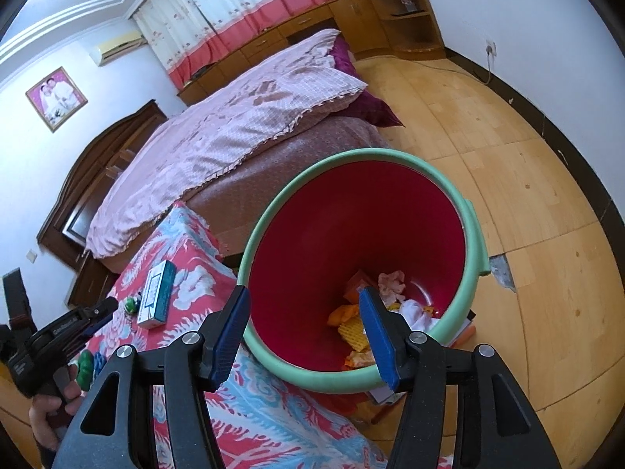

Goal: Collect trash
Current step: 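Close the left tool on the green keychain figure and lift it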

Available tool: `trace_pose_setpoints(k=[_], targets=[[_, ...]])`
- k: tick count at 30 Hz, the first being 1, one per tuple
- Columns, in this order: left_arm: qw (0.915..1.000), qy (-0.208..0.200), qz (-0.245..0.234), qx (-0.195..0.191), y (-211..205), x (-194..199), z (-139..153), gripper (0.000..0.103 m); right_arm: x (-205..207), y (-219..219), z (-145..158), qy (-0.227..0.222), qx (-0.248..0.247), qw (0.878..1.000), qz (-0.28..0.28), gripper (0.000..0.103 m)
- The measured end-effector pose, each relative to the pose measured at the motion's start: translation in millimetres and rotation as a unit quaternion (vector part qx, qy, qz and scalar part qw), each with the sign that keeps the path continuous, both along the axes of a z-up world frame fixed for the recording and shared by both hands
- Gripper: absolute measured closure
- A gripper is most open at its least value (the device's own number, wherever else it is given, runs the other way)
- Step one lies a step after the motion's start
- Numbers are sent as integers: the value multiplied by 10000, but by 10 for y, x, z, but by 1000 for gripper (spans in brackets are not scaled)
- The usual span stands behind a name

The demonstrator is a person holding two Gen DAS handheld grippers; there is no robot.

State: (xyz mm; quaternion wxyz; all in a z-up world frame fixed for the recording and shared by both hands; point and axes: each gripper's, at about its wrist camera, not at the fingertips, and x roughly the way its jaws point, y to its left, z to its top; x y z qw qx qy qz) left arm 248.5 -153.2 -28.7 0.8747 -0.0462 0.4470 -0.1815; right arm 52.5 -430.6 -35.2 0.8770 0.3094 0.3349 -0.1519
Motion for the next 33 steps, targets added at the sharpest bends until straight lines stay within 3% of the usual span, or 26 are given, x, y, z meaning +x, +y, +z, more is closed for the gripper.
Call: trace_pose_setpoints(k=[6, 9, 13, 33], targets=[[9994, 183, 160, 260, 139, 266, -164, 71, 86, 32, -5, 55, -20, 10000, 7, 43], [9990, 183, 136, 379, 133, 343, -225, 60, 132, 53, -9, 85, -37, 10000, 26, 43], [9983, 140, 121, 557, 110, 451, -306, 58, 167, 74, -27, 140, -50, 9999, 61, 43], [9992, 67, 72, 391, 106, 437, -392, 61, 231, 161, -58, 241, -55, 9996, 161, 43]])
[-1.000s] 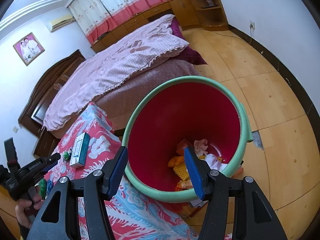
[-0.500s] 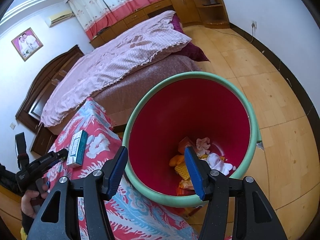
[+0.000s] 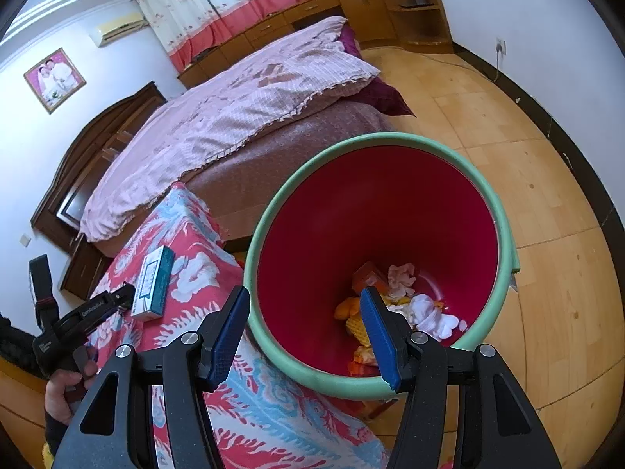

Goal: Collect trash
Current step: 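Close the left tool on the green keychain figure and lift it, then close the right tool on the white medicine box while the left tool holds the figure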

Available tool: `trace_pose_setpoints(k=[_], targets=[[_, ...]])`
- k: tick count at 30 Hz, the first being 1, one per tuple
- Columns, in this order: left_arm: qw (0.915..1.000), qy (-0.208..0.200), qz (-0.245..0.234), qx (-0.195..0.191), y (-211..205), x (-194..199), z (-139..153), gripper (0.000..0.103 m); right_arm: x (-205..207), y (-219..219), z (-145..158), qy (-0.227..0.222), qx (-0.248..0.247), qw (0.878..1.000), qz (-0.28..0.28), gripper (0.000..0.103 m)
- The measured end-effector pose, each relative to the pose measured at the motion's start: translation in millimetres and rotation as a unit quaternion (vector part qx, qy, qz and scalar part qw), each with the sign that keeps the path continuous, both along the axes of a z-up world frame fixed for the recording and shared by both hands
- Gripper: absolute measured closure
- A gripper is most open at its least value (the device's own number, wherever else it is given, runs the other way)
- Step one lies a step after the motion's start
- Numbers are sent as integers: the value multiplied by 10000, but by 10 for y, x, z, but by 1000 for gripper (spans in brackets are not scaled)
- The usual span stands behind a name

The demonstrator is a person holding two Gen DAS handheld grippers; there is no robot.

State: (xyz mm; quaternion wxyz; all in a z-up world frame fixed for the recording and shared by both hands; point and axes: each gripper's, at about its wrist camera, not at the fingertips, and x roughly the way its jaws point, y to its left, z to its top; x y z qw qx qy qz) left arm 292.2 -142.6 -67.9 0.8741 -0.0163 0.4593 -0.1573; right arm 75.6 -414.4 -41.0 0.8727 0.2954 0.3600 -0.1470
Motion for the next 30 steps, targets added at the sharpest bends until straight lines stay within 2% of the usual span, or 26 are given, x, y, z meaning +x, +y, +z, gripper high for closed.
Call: trace_pose_setpoints(k=[9, 15, 22, 30], targets=[[9991, -147, 248, -311, 298, -253, 211, 62, -12, 165, 153, -128, -91, 9997, 181, 43], [9974, -235, 422, -542, 575, -489, 335, 62, 163, 437, 237, -114, -171, 9979, 613, 43], [9939, -392, 862, -573, 904, -588, 357, 62, 434, 845, 281, -43, -311, 9931, 1128, 43], [9878, -548, 1305, -645, 1195, -638, 267, 61, 759, 1296, 124, 296, -566, 9860, 1542, 43]])
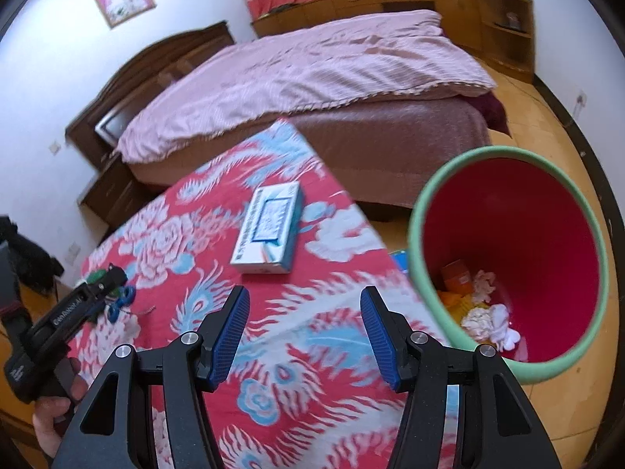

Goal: Collect trash
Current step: 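Close the right tool on the white medicine box while the left tool holds the figure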

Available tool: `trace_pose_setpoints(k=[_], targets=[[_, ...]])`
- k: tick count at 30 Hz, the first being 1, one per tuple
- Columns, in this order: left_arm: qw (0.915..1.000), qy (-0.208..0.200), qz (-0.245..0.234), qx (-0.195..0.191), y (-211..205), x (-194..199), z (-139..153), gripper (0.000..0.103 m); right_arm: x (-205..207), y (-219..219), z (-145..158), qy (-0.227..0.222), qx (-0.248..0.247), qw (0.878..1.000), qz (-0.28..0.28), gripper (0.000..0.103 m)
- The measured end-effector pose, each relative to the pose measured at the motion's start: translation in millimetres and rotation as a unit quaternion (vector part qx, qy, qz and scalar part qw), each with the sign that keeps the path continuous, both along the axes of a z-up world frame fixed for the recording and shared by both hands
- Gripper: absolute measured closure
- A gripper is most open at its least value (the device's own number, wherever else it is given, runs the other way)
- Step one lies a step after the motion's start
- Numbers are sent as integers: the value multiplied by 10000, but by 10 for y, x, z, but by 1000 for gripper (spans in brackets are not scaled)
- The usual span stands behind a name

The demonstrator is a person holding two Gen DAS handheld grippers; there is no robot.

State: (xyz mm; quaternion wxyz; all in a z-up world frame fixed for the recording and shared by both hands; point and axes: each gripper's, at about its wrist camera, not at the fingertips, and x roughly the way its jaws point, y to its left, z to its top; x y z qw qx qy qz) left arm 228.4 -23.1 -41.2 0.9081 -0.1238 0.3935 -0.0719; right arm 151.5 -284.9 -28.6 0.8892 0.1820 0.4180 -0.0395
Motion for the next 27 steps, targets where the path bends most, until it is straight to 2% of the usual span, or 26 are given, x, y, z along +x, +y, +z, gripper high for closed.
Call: trace_pose_setpoints(k=[3, 6, 16, 27], targets=[[9999, 10, 74, -74, 45, -3, -47, 62, 155, 152, -65, 80, -258, 9996, 97, 42], [9999, 22, 64, -157, 68, -12, -73, 62, 289, 253, -153, 141, -404, 9990, 151, 29], [9996, 88, -5, -250, 77, -23, -152, 61, 696, 465, -344, 314, -874, 9956, 92, 29], [9996, 126, -44, -240, 35, -31, -191, 61, 849, 531, -386, 285, -1224, 9921, 52, 29]])
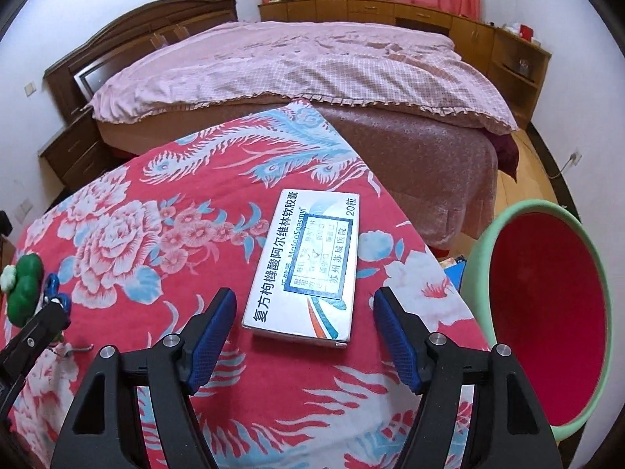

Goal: Collect trash
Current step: 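Close the right tool on the white medicine box while the left tool holds the figure, then carry the box and figure over the bucket and open both tools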

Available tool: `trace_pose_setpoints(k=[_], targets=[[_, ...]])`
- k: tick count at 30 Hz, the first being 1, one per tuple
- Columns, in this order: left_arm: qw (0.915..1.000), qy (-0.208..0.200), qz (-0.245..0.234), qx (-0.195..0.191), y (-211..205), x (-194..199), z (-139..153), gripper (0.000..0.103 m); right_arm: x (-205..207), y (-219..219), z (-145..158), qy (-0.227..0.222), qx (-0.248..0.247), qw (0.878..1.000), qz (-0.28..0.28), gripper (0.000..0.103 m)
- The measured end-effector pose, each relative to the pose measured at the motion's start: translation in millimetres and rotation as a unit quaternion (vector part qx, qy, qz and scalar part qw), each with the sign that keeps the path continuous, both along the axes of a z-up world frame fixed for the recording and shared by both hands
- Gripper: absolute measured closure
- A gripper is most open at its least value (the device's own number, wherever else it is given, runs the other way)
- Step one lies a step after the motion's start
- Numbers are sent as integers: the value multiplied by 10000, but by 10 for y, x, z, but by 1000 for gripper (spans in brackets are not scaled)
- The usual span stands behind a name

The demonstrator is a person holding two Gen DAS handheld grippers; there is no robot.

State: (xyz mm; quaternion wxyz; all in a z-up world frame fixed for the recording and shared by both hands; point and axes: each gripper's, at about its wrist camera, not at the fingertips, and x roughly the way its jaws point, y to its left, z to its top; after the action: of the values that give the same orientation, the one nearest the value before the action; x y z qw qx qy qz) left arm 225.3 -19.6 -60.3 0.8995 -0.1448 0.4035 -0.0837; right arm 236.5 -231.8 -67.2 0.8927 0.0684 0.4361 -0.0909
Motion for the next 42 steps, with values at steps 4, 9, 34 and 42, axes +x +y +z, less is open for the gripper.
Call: trace_pose_setpoints(k=[4, 9, 34, 42], targets=[[10000, 6, -1, -12, 3, 3, -6, 61, -27, 7, -1, -24, -140, 9999, -8, 50], [10000, -9, 0, -31, 2, 5, -2, 61, -69, -40, 21, 2, -40, 10000, 30, 52], [9995, -173, -240, -98, -178, -154, 204, 61, -1230, -482, 420, -586, 579, 9962, -271, 52], [9980, -307, -548, -49, -427, -372, 406, 61, -1543, -765, 483, -758, 745, 9927, -561, 52]])
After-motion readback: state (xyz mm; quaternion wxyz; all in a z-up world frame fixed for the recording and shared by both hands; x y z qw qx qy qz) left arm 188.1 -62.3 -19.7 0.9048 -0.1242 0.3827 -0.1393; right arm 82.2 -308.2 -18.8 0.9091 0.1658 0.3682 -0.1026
